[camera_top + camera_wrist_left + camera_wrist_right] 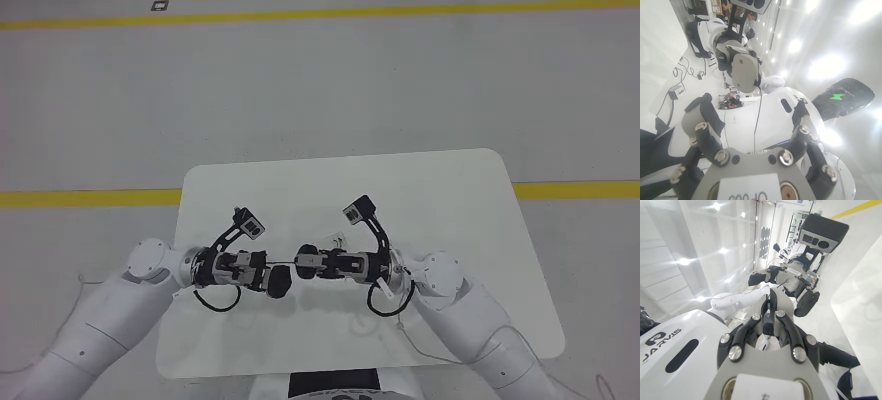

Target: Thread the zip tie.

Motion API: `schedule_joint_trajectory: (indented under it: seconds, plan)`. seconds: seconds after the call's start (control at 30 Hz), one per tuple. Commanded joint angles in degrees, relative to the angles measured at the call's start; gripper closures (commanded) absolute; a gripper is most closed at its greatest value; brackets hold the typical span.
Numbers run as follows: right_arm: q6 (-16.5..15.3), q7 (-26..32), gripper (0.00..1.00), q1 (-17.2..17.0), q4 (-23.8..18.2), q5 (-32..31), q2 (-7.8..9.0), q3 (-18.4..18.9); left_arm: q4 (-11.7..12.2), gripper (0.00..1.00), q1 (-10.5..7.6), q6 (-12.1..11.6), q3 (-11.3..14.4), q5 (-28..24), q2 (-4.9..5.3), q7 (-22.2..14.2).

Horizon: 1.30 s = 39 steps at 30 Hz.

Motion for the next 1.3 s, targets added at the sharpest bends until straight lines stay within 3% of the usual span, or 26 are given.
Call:
schedule_joint_trajectory:
  seconds: [0.0, 0.23, 0.6, 0.93, 1.27]
  plan:
    - [0.12, -0.05, 1.0, -0.11, -0.15, -0.08, 0.04, 0.04, -0.16, 0.0, 0.11, 0.12, -0.17, 0.05, -0.06, -0.1]
    - [0.28, 0.61, 1.0, -0.09, -0.17, 0.38, 0.1, -0.24, -0.65, 0.01, 0.35, 0.53, -0.44, 0.58, -0.38, -0.37]
    - [1.14, 1.48, 1.0, 0.41, -0.02, -0.03, 0.24, -0.52, -0.41, 0.48, 0.72, 0.81, -1.29, 1.55, -0.77, -0.05]
    - [3.17, 3.14, 1.0, 0.87, -0.1, -1.61, 0.63, -0.37, -0.98, 0.54, 1.28, 1.78, -2.68, 3.82, -0.76, 0.58]
    - [5.3, 3.77, 1.0, 1.18, -0.18, -2.7, 0.94, -0.42, -1.73, 0.67, 1.69, 2.59, -3.92, 7.41, -0.69, 2.04]
